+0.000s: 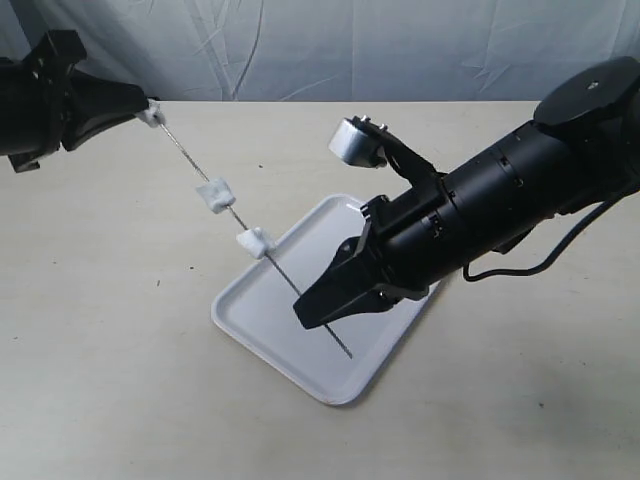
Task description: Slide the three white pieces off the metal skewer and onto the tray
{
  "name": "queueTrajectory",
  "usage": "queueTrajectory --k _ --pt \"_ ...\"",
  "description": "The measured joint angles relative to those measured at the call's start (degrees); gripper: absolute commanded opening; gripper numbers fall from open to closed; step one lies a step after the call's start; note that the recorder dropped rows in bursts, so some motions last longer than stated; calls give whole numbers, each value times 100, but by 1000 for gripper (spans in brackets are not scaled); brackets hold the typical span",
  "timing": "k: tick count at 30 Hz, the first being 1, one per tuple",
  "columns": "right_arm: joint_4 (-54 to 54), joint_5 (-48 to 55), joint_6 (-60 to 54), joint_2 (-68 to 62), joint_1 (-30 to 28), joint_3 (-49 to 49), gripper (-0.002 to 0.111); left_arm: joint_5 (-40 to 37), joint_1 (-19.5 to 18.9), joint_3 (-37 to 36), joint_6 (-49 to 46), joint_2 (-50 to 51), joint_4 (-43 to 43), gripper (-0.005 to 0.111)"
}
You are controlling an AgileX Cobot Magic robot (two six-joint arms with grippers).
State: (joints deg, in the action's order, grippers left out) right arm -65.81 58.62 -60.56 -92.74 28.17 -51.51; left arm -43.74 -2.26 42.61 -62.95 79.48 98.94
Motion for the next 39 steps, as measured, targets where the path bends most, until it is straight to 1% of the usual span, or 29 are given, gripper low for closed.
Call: queueTrajectory --k 4,9,11,14,15,16,18,20,21,22,25,27,28,30,31,32,35,37,39 --pt "512 51 274 0 0 0 -1 433 0 251 0 0 0 0" --pt "1324 114 915 0 0 0 -1 1215 0 393 0 2 12 0" --pt "1841 -305 1453 49 0 0 -1 1021 0 386 139 41 -10 0" --pt "2624 -1386 2247 189 0 0 -1 139 113 409 523 218 -305 0" --pt "2888 -1791 2530 241 0 0 -1 -91 201 409 578 297 -425 0" --pt "3084 -2123 2748 288 0 0 -1 -345 395 409 647 379 -648 0" --pt "3304 -2478 2996 352 0 -37 -1 -442 789 409 787 522 -1046 0" --pt "3370 -2538 3116 376 0 -116 -1 -196 1305 409 935 698 -1448 0" --pt "3370 -2524 3142 384 0 -150 -1 -45 1514 397 963 778 -1545 0" --pt "3379 -2473 3158 384 0 -192 -1 202 1815 387 990 909 -1637 0" --pt "3379 -2339 3185 384 0 -258 -1 663 2348 346 1019 1266 -1698 4" --pt "3379 -2302 3196 384 0 -272 -1 850 2508 337 1019 1490 -1688 14" --pt "3393 -2285 3196 384 0 -272 -1 915 2521 337 1019 1578 -1669 19" --pt "3473 -2244 3209 384 0 -272 -1 1023 2533 337 1019 1695 -1603 35" --pt "3507 -2243 3209 384 0 -272 -1 1071 2533 337 1019 1723 -1552 40" --pt "3546 -2228 3209 384 0 -272 -1 1087 2533 337 974 1733 -1496 43" --pt "3688 -2219 3251 384 0 -272 -1 1111 2557 400 641 1745 -999 43" --pt "3754 -2219 3293 384 0 -272 -1 1085 2557 475 197 1745 -423 40" --pt "3781 -2207 3306 389 0 -272 -1 1028 2557 582 -18 1720 -150 37"
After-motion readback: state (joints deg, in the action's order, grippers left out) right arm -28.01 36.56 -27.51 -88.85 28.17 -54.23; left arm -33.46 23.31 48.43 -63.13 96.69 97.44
